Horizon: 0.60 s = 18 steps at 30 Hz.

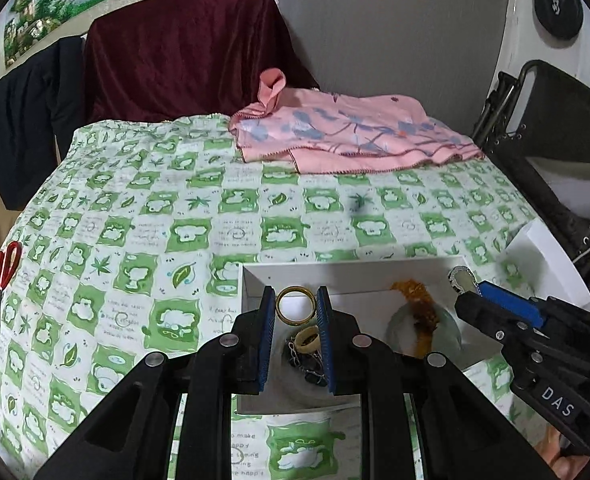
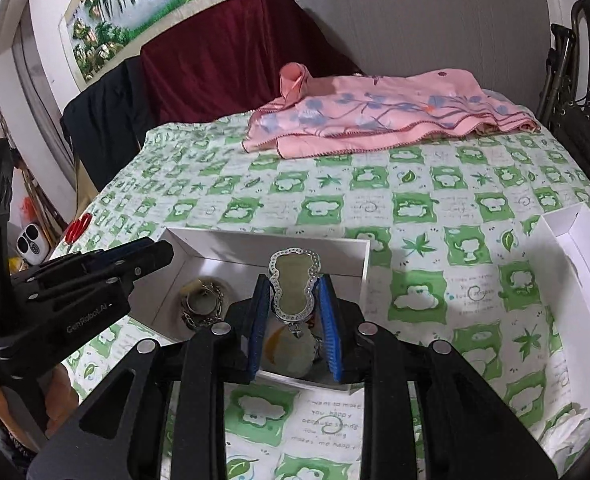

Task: Organize jewelry
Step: 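Lift and carry the gold ring and silver gourd pendant over the vivo box, then lower both items into the vivo box and open both tools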

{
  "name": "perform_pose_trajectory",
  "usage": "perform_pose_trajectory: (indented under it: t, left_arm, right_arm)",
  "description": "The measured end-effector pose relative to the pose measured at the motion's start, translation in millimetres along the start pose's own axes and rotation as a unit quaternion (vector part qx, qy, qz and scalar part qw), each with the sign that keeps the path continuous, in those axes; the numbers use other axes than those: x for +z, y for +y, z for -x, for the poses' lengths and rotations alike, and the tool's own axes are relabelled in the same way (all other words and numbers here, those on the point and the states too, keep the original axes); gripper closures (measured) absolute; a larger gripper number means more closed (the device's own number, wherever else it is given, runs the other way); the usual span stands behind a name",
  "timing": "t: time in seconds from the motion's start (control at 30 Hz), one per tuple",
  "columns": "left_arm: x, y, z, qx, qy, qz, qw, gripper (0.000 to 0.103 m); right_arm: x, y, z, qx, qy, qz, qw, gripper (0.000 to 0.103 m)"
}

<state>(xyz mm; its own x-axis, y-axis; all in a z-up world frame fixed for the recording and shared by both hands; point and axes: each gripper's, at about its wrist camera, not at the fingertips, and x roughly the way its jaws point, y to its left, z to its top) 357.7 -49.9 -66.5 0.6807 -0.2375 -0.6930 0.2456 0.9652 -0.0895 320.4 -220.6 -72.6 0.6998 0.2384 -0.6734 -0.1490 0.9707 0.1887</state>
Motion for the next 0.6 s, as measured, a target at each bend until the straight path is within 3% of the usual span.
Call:
perform_pose_trajectory:
  t: [0.3,0.6]
  left_arm:
    - [-4.0,2.1,-6.2,-0.007,0.008,0.006,0.9999,0.072]
    - [-4.9,-1.3,-1.1,0.004,0.000,0.001,1.0000,0.054]
  right_arm:
    - [0.4,-5.6,3.6,0.013,-0.006,-0.018,1.000,0.075]
    - [0.4,-4.7,3.3,0.007,-0.006,-0.021,1.000,0.075]
